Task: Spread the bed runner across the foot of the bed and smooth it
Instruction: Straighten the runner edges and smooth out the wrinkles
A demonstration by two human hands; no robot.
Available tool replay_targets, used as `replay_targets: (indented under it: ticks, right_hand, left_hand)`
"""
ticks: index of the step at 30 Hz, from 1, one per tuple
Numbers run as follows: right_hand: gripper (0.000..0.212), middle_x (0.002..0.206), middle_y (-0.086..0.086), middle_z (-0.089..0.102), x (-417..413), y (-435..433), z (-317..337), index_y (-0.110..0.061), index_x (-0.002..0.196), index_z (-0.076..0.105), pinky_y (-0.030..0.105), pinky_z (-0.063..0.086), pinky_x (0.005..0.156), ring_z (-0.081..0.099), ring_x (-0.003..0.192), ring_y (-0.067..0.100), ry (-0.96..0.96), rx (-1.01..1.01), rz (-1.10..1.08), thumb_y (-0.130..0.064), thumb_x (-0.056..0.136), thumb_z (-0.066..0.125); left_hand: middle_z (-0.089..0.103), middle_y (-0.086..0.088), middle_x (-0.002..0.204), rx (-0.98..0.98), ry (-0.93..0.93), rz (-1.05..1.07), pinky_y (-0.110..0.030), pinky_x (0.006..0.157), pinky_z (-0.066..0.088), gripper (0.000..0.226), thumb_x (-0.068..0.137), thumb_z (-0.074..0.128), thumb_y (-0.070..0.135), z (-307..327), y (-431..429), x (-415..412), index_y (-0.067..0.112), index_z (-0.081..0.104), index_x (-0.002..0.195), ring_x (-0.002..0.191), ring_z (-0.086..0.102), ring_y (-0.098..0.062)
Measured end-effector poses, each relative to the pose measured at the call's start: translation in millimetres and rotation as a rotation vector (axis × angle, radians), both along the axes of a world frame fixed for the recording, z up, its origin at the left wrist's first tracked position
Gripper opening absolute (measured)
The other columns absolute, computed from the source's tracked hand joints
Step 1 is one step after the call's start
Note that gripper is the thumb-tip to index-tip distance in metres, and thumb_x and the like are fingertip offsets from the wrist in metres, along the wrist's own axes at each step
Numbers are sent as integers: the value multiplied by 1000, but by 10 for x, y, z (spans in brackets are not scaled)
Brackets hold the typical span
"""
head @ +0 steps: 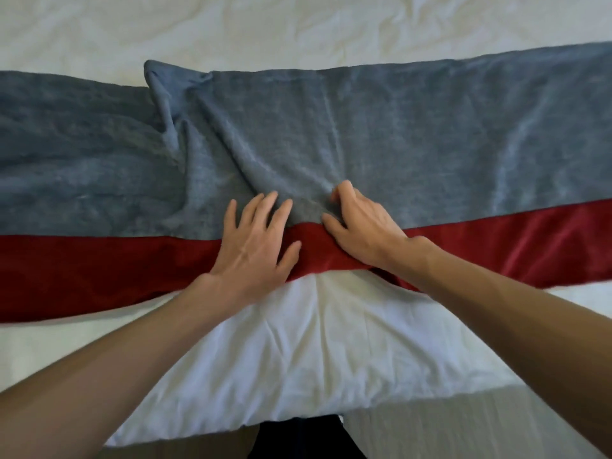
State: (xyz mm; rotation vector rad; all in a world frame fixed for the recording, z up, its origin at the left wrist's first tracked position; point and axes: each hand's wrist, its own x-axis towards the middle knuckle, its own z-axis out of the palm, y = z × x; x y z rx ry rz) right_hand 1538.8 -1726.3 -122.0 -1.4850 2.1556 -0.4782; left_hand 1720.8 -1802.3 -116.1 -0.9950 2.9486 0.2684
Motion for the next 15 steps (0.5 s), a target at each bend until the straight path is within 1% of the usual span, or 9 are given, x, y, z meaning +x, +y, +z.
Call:
replay_targets:
  ticks: [2,4,6,8,10,12,13,15]
  right_hand:
    - [23,92,3,49,68,239,25,-20,91,32,32,32,66,52,75,27,8,-8,35,-34,91,50]
    - [22,91,3,50,123,443,14,-17,90,37,31,29,64,51,73,25,65,-1,68,-34,90,51]
    - [19,93,4,52,176,604,-8,-16,90,43,29,28,64,53,76,27,150,-9,97,-31,86,54]
    - [16,103,5,56,231,732,-32,-15,88,49,29,32,62,56,81,29,195,-30,99,-27,82,57]
    - [13,120,10,56,285,859,-48,-11,83,56,30,43,61,60,89,32,225,-73,79,-23,79,61]
    - [10,133,18,51,347,973,-52,-8,80,62,35,49,68,59,103,35,253,-107,71,-17,77,63]
    - [9,138,22,46,378,1018,-57,-6,79,64,37,51,72,56,112,36,259,-106,77,-15,77,64]
    - [9,145,26,36,416,1082,-74,-6,84,66,41,51,80,45,126,38,293,-65,79,-11,77,63]
  left_hand:
    - [40,-17,141,16,22,-4,-59,109,22,70,79,46,50,9,180,94,7,42,135,131,38,-30]
    - [46,-17,135,22,54,-25,-60,106,25,66,74,56,48,-1,331,182,5,50,124,127,43,-30]
    - [50,-18,130,40,63,-42,-61,105,27,54,71,68,38,-35,455,243,5,55,111,124,46,-32]
    - [53,-19,125,31,85,-34,-62,103,29,38,70,74,21,-99,515,293,5,58,101,120,50,-33]
    - [58,-19,118,-1,109,-18,-62,101,32,24,71,72,7,-133,517,313,6,60,91,115,54,-33]
    - [60,-17,113,-27,82,-14,-60,100,31,14,74,67,2,-135,493,309,8,62,86,113,55,-34]
    - [61,-16,112,-40,59,-24,-59,101,31,12,75,65,1,-129,473,308,8,62,85,111,55,-33]
    - [63,-14,106,-81,43,-69,-55,99,33,15,75,62,-2,-122,398,278,10,64,83,100,58,-33]
